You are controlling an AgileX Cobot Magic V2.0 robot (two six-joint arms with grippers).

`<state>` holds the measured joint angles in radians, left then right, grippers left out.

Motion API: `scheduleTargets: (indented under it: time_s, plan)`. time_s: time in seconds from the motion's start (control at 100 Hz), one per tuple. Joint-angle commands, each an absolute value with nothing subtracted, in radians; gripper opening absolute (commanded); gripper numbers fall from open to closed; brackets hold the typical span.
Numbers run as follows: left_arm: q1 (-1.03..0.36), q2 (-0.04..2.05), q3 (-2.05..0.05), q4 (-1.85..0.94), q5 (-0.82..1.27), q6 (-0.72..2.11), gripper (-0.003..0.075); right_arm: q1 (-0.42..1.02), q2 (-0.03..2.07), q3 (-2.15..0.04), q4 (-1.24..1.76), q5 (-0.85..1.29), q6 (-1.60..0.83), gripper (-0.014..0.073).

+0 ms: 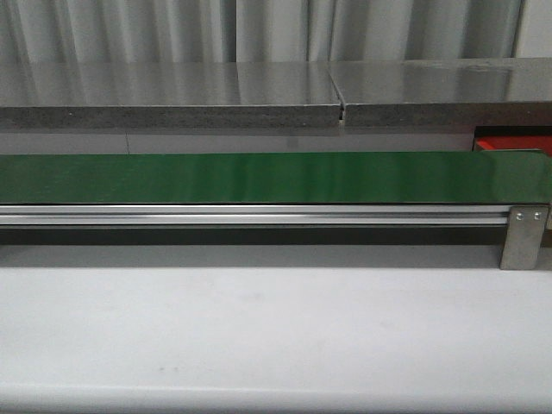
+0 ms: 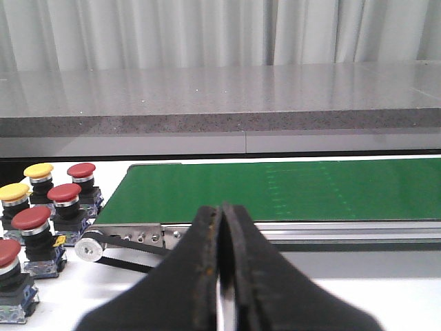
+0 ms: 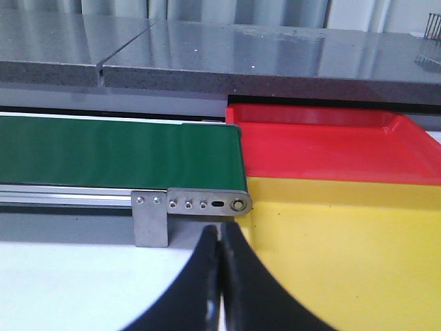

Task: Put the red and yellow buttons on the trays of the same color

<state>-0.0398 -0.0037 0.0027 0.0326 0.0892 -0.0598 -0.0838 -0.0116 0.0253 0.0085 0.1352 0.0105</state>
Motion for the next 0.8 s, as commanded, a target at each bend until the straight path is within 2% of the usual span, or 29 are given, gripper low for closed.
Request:
scheduleTargets:
  time_s: [0.0,0.43,0.62,0.79]
  plan:
    - [-0.041,-0.036,0.029,0.026,0.007,-0.07,-0.002,-0.079,-0.028,0.004,0.0,0.052,0.007,-0.0118]
    - [-0.041,-0.029,-0.029,-0.023,-0.04,-0.07,-0.002,-0.079,-0.028,0.004,0.0,0.052,0.007,-0.0118]
    - [-0.041,0.103,-0.198,-0.076,0.086,-0.07,-0.002,-0.079,-0.028,0.004,0.0,0.052,0.007,-0.0118]
    - [-0.041,0.319,-0.436,-0.098,0.344,-0.07,-0.002,-0.079,-0.028,0.004,0.0,0.052,0.007,-0.0118]
